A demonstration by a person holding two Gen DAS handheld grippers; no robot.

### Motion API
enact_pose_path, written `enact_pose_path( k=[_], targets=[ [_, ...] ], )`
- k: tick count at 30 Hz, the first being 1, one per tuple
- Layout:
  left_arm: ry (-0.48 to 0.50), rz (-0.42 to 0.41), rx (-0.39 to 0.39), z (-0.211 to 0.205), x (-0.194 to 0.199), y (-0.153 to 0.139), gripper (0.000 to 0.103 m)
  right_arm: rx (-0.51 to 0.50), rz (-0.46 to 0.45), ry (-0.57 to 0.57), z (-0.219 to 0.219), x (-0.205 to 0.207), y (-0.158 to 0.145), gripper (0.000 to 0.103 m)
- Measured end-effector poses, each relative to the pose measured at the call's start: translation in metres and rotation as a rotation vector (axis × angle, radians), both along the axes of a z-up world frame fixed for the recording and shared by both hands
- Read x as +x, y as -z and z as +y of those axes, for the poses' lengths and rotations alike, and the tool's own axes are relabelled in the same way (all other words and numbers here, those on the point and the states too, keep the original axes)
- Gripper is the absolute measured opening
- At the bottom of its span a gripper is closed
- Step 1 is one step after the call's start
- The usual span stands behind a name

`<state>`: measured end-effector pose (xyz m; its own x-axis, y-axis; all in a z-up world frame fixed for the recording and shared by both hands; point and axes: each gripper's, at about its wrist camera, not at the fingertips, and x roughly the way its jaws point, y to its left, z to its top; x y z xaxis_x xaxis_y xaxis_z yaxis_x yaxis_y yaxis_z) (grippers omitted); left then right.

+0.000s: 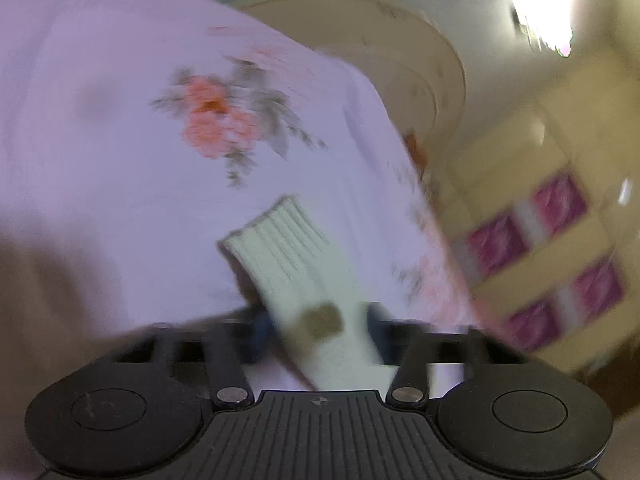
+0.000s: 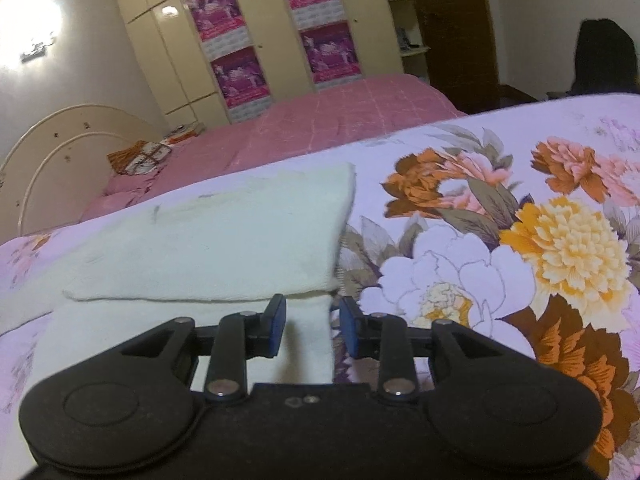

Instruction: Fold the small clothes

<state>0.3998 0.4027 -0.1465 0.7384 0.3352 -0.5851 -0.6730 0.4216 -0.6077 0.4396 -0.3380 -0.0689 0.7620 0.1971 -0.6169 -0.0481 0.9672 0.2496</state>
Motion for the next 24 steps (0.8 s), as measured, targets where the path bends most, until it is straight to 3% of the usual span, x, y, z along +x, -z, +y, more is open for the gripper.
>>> enact_pose_path(
  k=[3, 6, 8, 15, 18, 24],
  targets=[
    [0.104, 0.058, 0.081, -0.008, 0.015, -0.01, 0.002, 0.02, 0.017, 0.039, -0.006, 0.008, 0.007, 0.03],
    [0.185, -0.01, 0.137, -0.031, 0.023, -0.024, 0.002, 0.016, 0.021, 0.07, -0.01, 0.015, 0.012, 0.03],
    [0.289, -0.03, 0.194, -0.061, 0.037, -0.032, 0.002, -0.001, 0.017, 0.093, -0.012, 0.02, 0.014, 0.029],
    [0.687, -0.044, 0.347, -0.224, 0.097, -0.05, 0.002, 0.01, 0.007, 0.123, -0.012, 0.029, 0.013, 0.029],
    [0.797, -0.031, 0.361, -0.285, 0.115, -0.048, 0.002, 0.008, -0.005, 0.108, -0.009, 0.026, 0.01, 0.029],
    [0.96, 0.044, 0.478, -0.39, 0.135, -0.044, 0.002, 0.022, -0.027, 0.109, -0.018, 0.019, 0.002, 0.029]
  ],
)
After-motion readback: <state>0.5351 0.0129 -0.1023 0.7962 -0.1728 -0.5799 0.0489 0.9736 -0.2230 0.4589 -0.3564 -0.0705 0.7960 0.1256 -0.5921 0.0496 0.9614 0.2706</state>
